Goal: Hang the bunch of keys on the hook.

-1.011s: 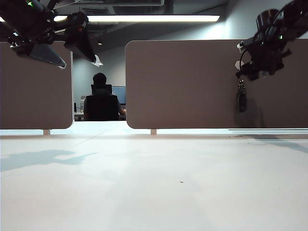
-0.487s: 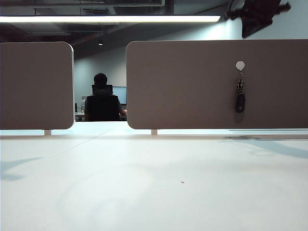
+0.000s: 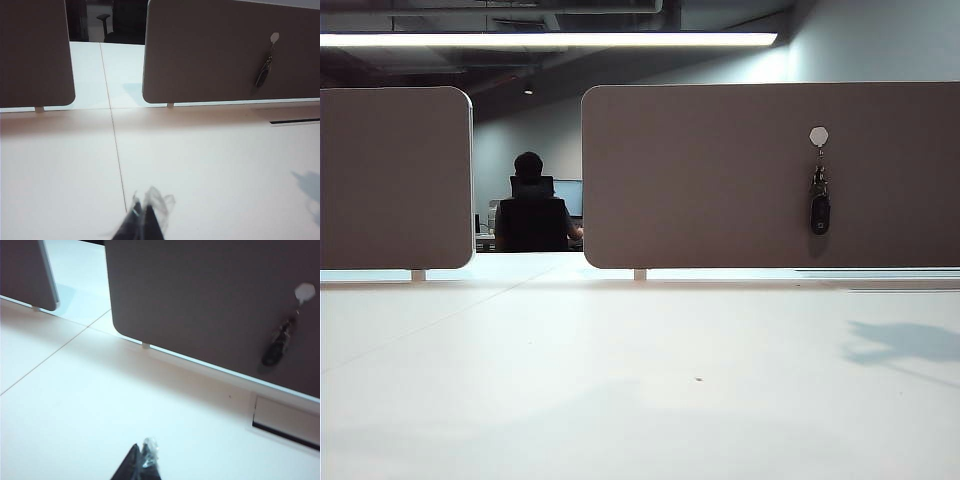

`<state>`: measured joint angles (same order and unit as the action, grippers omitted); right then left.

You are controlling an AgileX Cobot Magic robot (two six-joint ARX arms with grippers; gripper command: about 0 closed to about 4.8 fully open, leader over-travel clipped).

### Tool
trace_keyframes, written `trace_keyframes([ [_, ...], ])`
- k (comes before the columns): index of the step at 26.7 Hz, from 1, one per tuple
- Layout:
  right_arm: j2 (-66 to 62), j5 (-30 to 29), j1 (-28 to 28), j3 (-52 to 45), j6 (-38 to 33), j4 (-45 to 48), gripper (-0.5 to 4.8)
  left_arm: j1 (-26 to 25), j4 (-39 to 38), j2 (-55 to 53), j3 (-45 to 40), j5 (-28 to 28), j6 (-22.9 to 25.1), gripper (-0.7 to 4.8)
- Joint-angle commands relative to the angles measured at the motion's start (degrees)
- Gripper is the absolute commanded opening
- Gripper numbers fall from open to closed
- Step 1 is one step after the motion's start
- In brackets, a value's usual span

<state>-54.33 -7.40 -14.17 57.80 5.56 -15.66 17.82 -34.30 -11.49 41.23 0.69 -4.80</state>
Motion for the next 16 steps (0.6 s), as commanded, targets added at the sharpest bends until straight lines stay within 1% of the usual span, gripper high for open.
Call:
trace_keyframes([
  [1,10.4,1.2,0.04,-8.41,-4.11,1.22,-0.09,0.0,1.92,4.11,-4.87,0.81,-0.35,-0.06],
  [3,17.9,-0.57,0.02,-15.39,-4.09,3.19,-0.09,0.0,4.13,5.27,-9.01,-0.2,-0.37,-0.06],
  [4,22.8,-2.75,0.02,-20.02,-4.09,4.55,-0.09,0.0,5.7,5.33,-11.72,-0.94,-0.42,-0.06],
  [5,24.98,-3.06,0.02,-21.97,-4.09,4.92,-0.09,0.0,6.75,5.31,-13.16,-0.94,-0.44,-0.06],
  [6,28.96,-3.06,0.02,-25.83,-4.11,5.07,-0.09,0.0,10.43,5.31,-16.63,-1.4,-1.97,-0.06],
  [7,30.77,-3.08,0.02,-27.45,-4.15,4.96,-0.09,0.0,12.96,5.31,-18.67,-2.67,-2.75,-0.06],
  [8,34.47,-3.61,0.02,-30.86,-4.15,4.79,-0.09,0.0,17.7,5.31,-22.25,-4.5,-3.17,-0.06],
  [10,38.93,-5.25,0.02,-35.43,-4.72,4.76,-0.09,0.0,21.94,5.31,-26.67,-5.01,-3.17,-0.06],
  [13,43.56,-5.64,0.02,-40.98,-8.87,4.74,-0.09,0.0,22.43,5.31,-30.4,-4.98,-3.17,-0.06],
  [16,45.9,-5.66,0.02,-43.93,-9.22,4.76,-0.09,0.0,22.64,5.31,-32.3,-5.01,-3.19,-0.06],
])
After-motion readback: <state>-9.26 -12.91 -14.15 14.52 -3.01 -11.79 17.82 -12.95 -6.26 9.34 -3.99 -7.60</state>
